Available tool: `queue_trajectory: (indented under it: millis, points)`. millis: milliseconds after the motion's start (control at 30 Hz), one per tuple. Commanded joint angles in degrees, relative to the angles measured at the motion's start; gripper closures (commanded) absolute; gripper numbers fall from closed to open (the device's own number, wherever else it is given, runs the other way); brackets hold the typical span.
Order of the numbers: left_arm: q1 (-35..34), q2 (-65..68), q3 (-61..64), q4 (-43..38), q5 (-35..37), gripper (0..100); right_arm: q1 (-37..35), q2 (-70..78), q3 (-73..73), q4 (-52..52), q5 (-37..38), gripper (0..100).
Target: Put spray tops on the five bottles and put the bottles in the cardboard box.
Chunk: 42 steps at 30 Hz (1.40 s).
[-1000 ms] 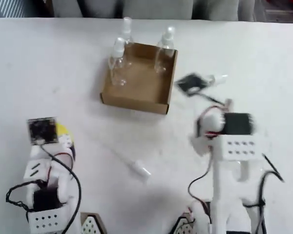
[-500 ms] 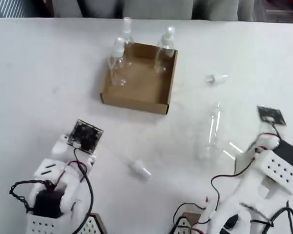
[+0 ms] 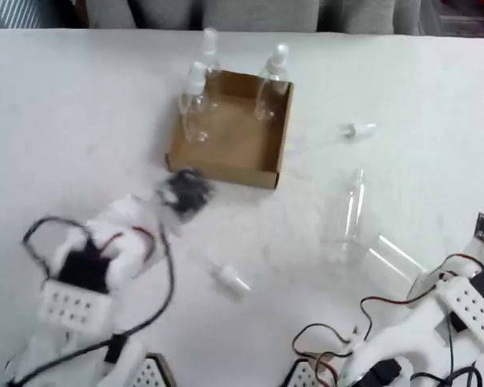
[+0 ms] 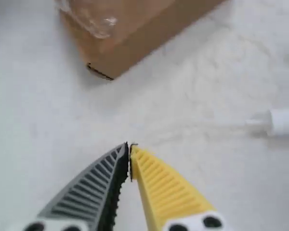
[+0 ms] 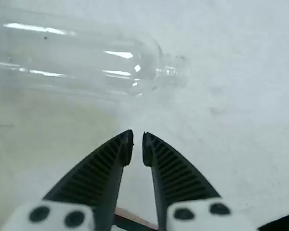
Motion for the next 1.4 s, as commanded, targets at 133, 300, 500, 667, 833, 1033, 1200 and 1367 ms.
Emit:
queue_trajectory:
  millis: [133, 300, 500, 667, 833, 1033, 1200, 1367]
  points:
    - [13.1, 5.7, -2.8, 6.0, -16.8, 98, 0.6, -0.9, 1.1, -2.5, -0.5, 98.2]
    - [20.2, 5.4, -2.7, 9.4, -19.3, 92, 0.5, -0.9, 1.1, -2.5, -0.4, 98.2]
    - [21.0, 5.6, -1.8, 9.7, -22.9, 77, 0.1, -0.9, 1.1, -2.5, -0.1, 98.2]
    - [23.7, 5.8, 1.1, 2.7, -26.3, 79, 0.1, -0.6, 1.2, -3.7, 0.0, 98.2]
    - [28.9, 5.8, 1.1, 1.5, -29.5, 79, 0.1, -0.6, 1.4, -4.1, 0.0, 98.2]
    - [30.4, 5.8, 5.3, -3.6, -35.8, 79, 0.1, -0.9, 1.9, -4.1, 0.1, 98.2]
    - [30.5, 6.3, 9.2, -12.1, -35.8, 79, 0.1, -0.9, 2.2, -5.6, 0.1, 98.2]
    - [30.5, 16.7, 5.6, -15.6, -35.7, 79, 0.0, -0.9, 2.2, -5.7, 0.1, 98.2]
